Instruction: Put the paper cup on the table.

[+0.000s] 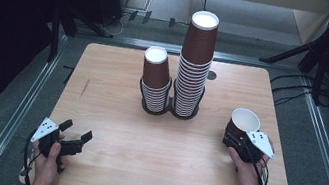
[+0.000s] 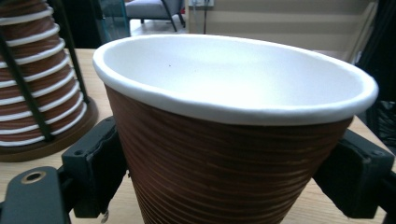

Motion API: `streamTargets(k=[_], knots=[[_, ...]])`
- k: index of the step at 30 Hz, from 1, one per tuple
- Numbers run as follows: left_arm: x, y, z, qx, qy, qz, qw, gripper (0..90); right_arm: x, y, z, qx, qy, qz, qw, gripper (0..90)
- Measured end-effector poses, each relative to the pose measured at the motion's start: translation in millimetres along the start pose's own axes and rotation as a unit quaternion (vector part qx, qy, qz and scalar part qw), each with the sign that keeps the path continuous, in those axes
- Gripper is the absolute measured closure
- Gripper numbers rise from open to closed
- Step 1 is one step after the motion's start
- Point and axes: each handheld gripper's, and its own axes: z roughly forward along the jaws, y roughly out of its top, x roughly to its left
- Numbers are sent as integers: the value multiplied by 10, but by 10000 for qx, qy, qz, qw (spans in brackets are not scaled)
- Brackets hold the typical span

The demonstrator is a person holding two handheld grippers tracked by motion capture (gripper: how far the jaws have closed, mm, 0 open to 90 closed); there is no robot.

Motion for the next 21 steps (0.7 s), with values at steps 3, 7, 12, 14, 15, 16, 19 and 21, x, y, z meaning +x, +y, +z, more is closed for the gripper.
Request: streamTargets(k=[3, 7, 12, 14, 15, 16, 19, 21], knots=[[4, -1, -1, 0, -13, -7, 10000, 15, 18, 8, -17, 5, 12, -40, 10000, 87], [4, -1, 2, -4, -22, -7, 10000, 15, 11, 27, -47, -63, 213, 45, 9997, 30], [4, -1, 2, -4, -29, -8, 10000, 15, 5, 44, -86, -114, 415, 118, 9990, 9], [3, -1, 4, -3, -31, -2, 10000, 15, -10, 51, -99, -119, 448, 158, 9988, 6], [2, -1, 5, 0, -34, 2, 10000, 15, -21, 54, -105, -107, 473, 183, 9987, 5], [1, -1, 7, 3, -30, 6, 10000, 15, -30, 55, -111, -89, 508, 214, 9984, 0], [1, -1, 5, 2, -27, 5, 10000, 15, -57, 50, -136, -74, 528, 253, 9983, 0], [2, -1, 5, -4, -26, -2, 10000, 15, -67, 46, -151, -58, 557, 253, 9981, 0]])
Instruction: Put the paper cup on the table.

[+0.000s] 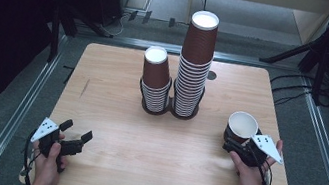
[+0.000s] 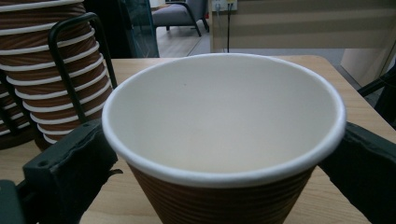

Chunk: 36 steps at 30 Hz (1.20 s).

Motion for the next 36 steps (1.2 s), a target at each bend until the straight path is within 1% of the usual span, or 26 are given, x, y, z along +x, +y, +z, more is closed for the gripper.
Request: streamTargets(k=[2, 3, 9, 11, 12, 16, 20, 22, 26, 31, 36], knots=[[0, 0, 1, 3, 3, 2, 10000, 15, -1, -2, -20, 15, 5, -32, 10000, 0], [-2, 0, 2, 1, 5, -1, 10000, 15, 7, -3, -37, 26, 50, -21, 10000, 0], [3, 2, 5, 2, 10, 6, 10000, 15, 39, -13, -121, 63, 55, -205, 9998, 0], [3, 2, 4, -5, 2, 2, 10000, 15, 32, -18, -150, 68, 44, -222, 9997, 0], [3, 2, 3, -11, -3, -3, 10000, 15, 27, -20, -170, 80, 46, -165, 9998, 0], [4, 1, -1, -14, -7, -17, 10000, 15, 14, -30, -223, 88, 66, -149, 9998, 0], [-1, -1, 0, -16, -6, -3, 10000, 15, 2, -60, -294, 122, 61, -247, 9996, 0], [-1, 0, 0, -15, -3, 0, 10000, 15, -11, -75, -325, 141, 57, -258, 9996, 0], [-3, -1, 0, -11, -1, 4, 10000, 15, -76, -105, -390, 166, -11, -272, 9995, 0], [-5, -3, -1, -13, -3, 10, 10000, 15, -205, -109, -480, 120, -114, -113, 9998, 0], [-1, -3, -5, -14, -9, -2, 10000, 15, -313, -123, -567, 101, -229, -68, 9997, 0]])
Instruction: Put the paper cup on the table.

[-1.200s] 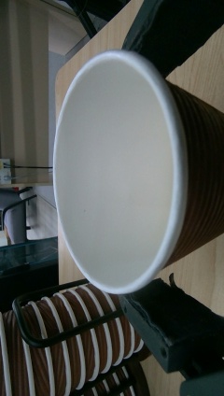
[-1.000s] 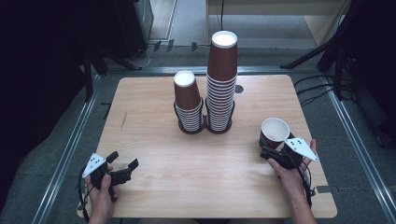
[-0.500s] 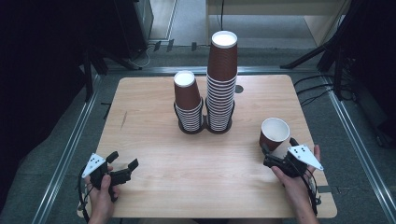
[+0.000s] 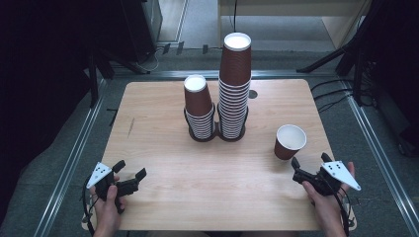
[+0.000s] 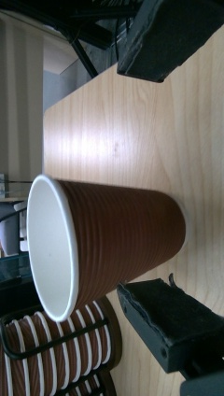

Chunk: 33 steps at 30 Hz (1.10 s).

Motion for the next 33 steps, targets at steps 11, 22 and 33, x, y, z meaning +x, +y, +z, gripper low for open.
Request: streamTargets(k=[11, 22, 33], knots=[[0, -2, -2, -9, 8, -13, 10000, 15, -220, -77, -144, 84, -212, 3, 9997, 0], [-7, -6, -9, 5, 19, 6, 10000, 15, -430, -137, -304, 121, -405, 20, 9991, 0], [-10, -9, -10, 2, 29, -2, 10000, 15, -511, -220, -471, 211, -432, -56, 9988, 0]])
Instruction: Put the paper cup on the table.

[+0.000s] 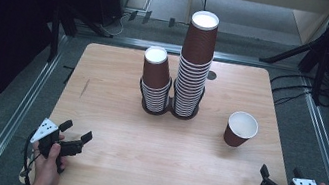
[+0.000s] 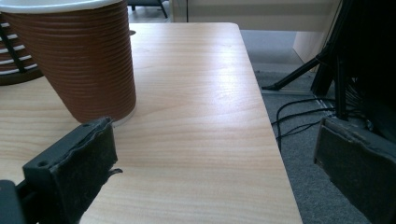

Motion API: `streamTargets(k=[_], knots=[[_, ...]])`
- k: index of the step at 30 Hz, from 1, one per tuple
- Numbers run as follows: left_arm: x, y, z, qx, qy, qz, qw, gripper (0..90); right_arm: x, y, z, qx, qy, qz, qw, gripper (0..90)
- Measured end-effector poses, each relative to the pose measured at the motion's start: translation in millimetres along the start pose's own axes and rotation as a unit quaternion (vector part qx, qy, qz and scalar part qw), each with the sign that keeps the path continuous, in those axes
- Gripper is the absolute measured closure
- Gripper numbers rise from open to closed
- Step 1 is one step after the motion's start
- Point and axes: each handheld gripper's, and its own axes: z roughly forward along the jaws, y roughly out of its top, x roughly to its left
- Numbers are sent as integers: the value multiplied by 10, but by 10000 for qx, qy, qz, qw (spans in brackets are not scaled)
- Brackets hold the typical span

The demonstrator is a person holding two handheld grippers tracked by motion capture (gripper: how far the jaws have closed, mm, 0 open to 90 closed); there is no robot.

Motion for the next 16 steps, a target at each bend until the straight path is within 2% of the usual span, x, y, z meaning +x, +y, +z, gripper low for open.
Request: streamTargets(k=[3, 10, 16], knots=[[1, 0, 2, 7, 0, 0, 10000, 15, 14, -22, -31, 30, 33, 7, 10000, 0], [0, 1, 3, 8, -5, 9, 10000, 15, 73, -40, -23, 73, 41, -168, 9998, 0], [0, 2, 9, 7, -1, 10, 10000, 15, 73, -38, -26, 67, 10, -175, 9998, 0]])
